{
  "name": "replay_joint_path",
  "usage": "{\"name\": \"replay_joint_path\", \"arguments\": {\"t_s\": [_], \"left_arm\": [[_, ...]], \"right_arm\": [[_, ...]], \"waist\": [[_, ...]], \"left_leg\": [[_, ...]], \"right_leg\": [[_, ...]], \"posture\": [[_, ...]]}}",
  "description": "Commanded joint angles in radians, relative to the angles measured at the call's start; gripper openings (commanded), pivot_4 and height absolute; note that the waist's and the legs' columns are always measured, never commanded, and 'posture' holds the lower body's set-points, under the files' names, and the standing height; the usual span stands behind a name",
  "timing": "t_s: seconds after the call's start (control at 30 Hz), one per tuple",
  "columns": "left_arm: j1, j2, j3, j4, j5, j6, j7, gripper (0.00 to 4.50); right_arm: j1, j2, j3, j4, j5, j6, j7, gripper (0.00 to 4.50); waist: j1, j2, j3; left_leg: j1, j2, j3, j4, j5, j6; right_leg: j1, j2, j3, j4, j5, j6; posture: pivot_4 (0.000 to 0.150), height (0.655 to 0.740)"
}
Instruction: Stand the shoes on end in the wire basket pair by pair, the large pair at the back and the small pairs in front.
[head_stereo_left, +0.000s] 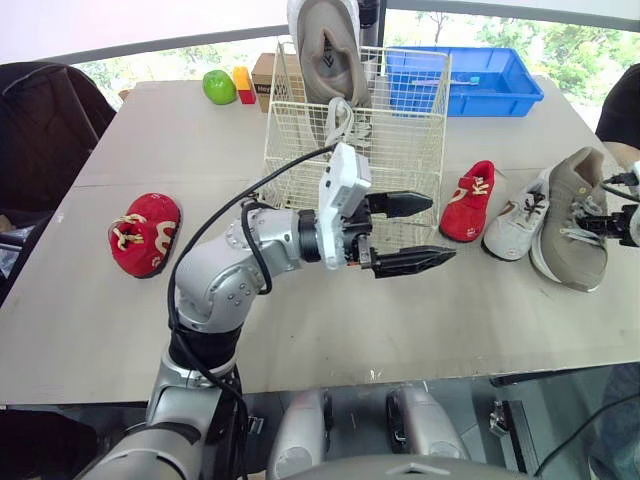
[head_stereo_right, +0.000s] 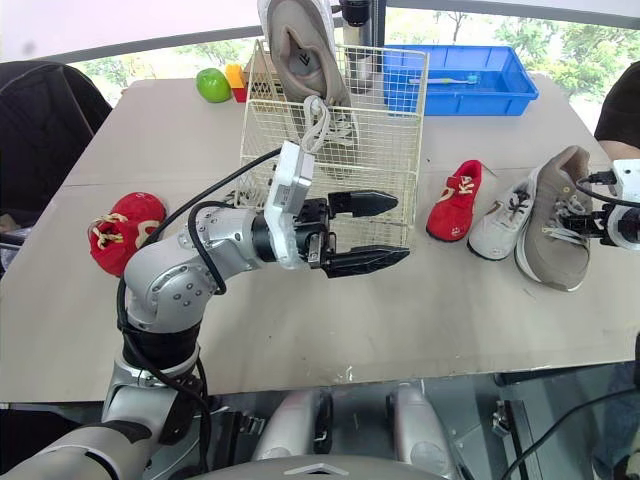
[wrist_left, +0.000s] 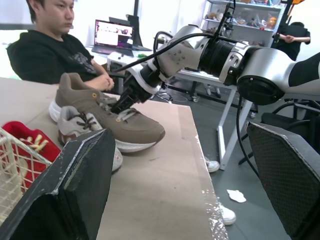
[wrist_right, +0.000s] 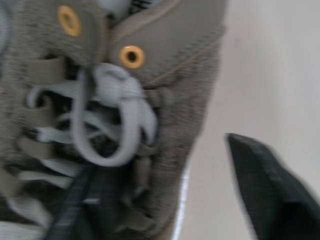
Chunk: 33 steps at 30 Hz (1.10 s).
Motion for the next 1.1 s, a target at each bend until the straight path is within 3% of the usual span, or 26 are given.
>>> {"name": "replay_joint_path", "arguments": {"t_s": [0.03,0.07,0.1,0.37,0.5,0.6,0.73,0.87,0.93,1.1], "left_arm": [[0.010,0.005,-0.004,-0.026,-0.001,-0.029,0.011,4.50],[0.015,0.007,-0.005,-0.024,-0.002,-0.031,0.011,4.50],[0.019,0.008,-0.004,-0.022,-0.006,-0.030,0.013,4.50],[-0.003,0.002,0.005,0.004,-0.026,-0.011,0.038,4.50],[-0.006,-0.007,0.055,0.013,-0.084,0.029,0.086,4.50],[-0.002,-0.024,0.090,0.012,-0.113,0.045,0.142,4.50],[0.041,-0.054,0.120,-0.007,0.000,-0.073,0.252,4.50],[0.124,-0.023,0.187,-0.047,-0.057,-0.079,0.253,4.50],[0.152,-0.022,0.229,-0.060,-0.098,-0.086,0.262,4.50],[0.194,0.034,0.276,-0.069,-0.062,-0.139,0.258,4.50]], "right_arm": [[0.003,-0.008,-0.007,-0.025,-0.039,0.036,0.038,0.86],[0.023,-0.011,-0.034,-0.060,-0.026,0.053,0.037,0.62],[0.049,-0.015,-0.076,-0.111,-0.004,0.078,0.035,0.08],[0.239,0.033,-0.613,-0.637,0.166,0.279,-0.114,0.03],[0.110,0.191,-0.826,-0.944,0.282,0.303,-0.249,0.03],[-0.051,0.309,-0.784,-1.030,0.319,0.298,-0.338,0.03],[-0.291,0.502,-0.579,-0.963,0.233,0.085,-0.438,0.03],[-0.418,0.647,-0.442,-0.718,0.105,-0.289,-0.462,0.03],[-0.453,0.681,-0.406,-0.598,0.061,-0.449,-0.462,0.03],[-0.466,0.756,-0.337,-0.344,-0.030,-0.784,-0.458,0.03]], "waist": [[0.002,0.000,0.000],[0.002,0.000,0.000],[0.004,0.000,0.000],[0.004,0.002,0.001],[-0.011,0.004,0.001],[-0.012,0.005,0.001],[-0.026,0.007,0.000],[-0.019,0.006,0.000],[-0.006,0.005,0.000],[0.018,0.005,0.000]], "left_leg": [[0.000,0.000,0.000,0.000,0.000,0.000],[0.000,0.000,0.000,0.000,0.000,0.000],[0.000,0.000,0.000,0.000,0.000,0.000],[0.000,0.000,-0.001,-0.001,0.000,0.000],[0.000,0.000,-0.002,-0.001,0.000,0.000],[0.001,0.001,-0.003,-0.001,0.000,0.000],[0.001,0.002,-0.002,-0.002,0.000,0.000],[0.000,0.002,0.000,-0.006,0.000,0.000],[-0.002,0.002,0.001,-0.006,0.000,0.000],[-0.019,0.000,0.000,-0.004,0.000,-0.001]], "right_leg": [[0.000,0.000,0.000,0.000,0.000,0.000],[0.000,0.000,0.000,0.000,0.000,0.000],[0.000,0.000,0.000,0.000,0.000,0.000],[-0.001,0.000,0.000,0.000,0.000,0.001],[-0.001,0.001,0.001,0.002,-0.002,0.004],[-0.003,0.002,0.004,0.005,-0.002,0.004],[-0.006,0.003,0.005,0.006,-0.002,0.003],[-0.007,0.004,0.003,0.005,0.000,0.000],[-0.009,0.003,0.003,0.004,0.000,0.000],[-0.021,-0.003,0.001,0.004,0.000,0.001]], "posture": [[0.150,0.7400],[0.150,0.7400],[0.150,0.7400],[0.150,0.7400],[0.150,0.7400],[0.150,0.7400],[0.150,0.7400],[0.150,0.7400],[0.150,0.7400],[0.150,0.7400]]}}
